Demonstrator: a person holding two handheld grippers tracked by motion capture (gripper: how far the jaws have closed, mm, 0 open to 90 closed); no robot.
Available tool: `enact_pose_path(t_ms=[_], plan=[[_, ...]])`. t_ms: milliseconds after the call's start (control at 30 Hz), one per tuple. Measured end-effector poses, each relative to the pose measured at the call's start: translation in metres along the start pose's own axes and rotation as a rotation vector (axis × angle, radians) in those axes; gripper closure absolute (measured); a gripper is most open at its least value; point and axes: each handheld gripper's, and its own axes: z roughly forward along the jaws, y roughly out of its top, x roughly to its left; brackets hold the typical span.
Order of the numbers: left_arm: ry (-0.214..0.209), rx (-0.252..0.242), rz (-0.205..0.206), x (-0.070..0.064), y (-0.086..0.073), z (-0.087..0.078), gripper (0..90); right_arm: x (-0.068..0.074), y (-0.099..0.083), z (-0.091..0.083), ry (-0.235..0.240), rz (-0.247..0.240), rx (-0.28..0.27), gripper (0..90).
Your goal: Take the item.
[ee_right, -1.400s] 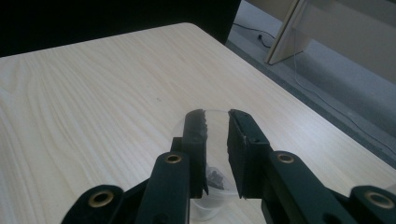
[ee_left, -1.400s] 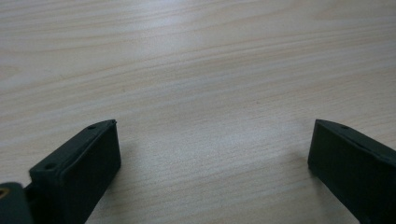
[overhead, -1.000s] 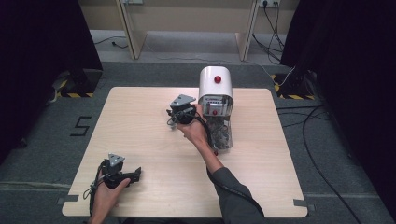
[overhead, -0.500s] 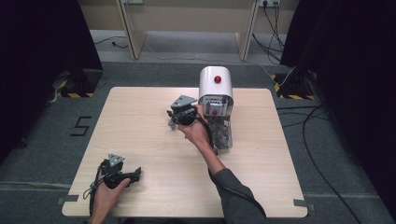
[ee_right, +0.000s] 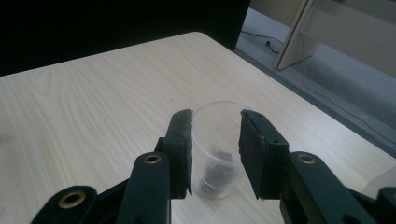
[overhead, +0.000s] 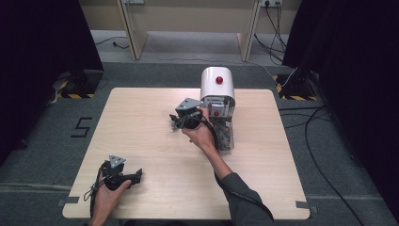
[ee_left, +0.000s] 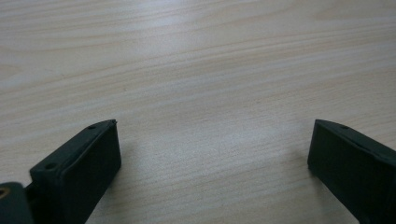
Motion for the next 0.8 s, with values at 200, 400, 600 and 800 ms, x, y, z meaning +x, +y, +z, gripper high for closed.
enact_pose_path(t_ms=[200,400,600,800], plan=[[0.001,0.0,0.0,0.0,0.0,0.0,2.1,0.002,-0.008,-0.014,0.009,-0.005,-0.007,62.0],[0.002,0.001,-0.001,0.0,0.0,0.0,2.1,0.003,-0.012,-0.024,0.014,-0.013,-0.011,60.4],[0.002,0.001,0.0,0.0,0.0,0.0,2.0,0.003,-0.018,-0.034,0.015,-0.014,-0.015,58.4],[0.004,0.001,0.001,0.0,0.0,0.0,2.0,0.001,-0.024,-0.043,0.011,-0.01,-0.017,56.6]])
